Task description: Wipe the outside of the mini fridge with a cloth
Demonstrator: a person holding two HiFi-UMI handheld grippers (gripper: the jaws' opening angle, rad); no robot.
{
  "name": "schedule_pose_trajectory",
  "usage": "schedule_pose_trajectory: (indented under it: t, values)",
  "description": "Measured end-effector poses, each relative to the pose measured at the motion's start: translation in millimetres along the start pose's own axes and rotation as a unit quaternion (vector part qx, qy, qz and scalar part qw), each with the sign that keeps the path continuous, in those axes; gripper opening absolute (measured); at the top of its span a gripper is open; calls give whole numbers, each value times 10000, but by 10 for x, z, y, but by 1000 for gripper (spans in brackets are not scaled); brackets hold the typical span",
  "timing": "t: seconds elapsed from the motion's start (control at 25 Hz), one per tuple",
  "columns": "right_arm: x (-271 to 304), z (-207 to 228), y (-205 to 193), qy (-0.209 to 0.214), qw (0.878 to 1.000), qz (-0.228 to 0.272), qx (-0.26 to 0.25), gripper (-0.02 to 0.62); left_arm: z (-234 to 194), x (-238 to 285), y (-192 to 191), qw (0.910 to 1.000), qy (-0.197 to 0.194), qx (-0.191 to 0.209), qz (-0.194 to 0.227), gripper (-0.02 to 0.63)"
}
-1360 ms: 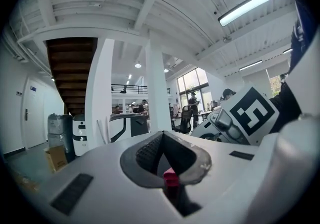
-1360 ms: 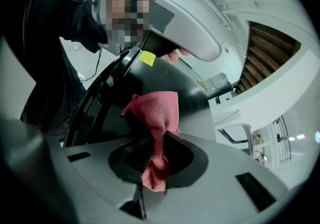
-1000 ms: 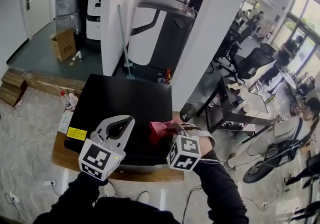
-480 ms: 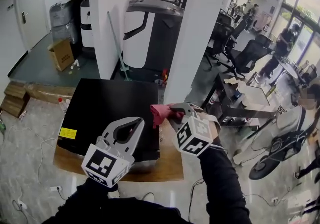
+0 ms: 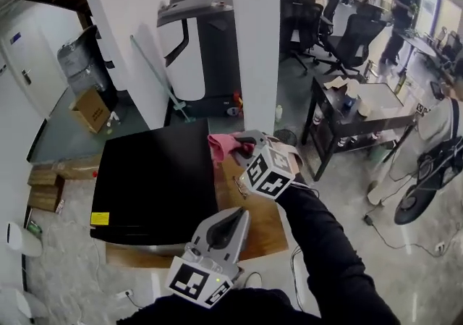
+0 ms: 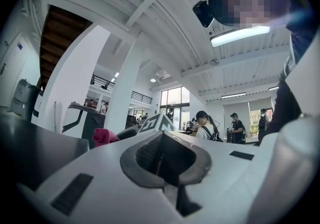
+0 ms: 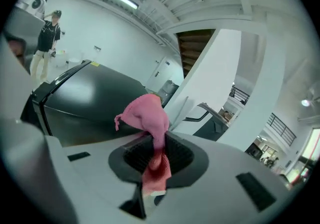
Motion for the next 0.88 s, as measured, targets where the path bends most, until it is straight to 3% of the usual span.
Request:
schedule_pose_trajectory:
  t: [0.16,0.48,0.88]
  values:
    - [240,-195,-255,249,9988,398,145,63,239,264,-470,9997,89,-40,-239,5]
    - [641,-690,-392,915,9931,726,70,63,343,405,-1180,9997,-12,51,-222,5]
    - [1038,-973,-635,1093,9913,731,97,63,91,397,-1881,9991,36,-159,-390,5]
Point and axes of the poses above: the fingertips, and each gripper's own axes: x forward along the fingers, z to its right, y out of its top, the point moved 1 cm from there along -x, backward along the fingers, and after that the axes turned 12 degrees about -z, right-handed, at the moved point
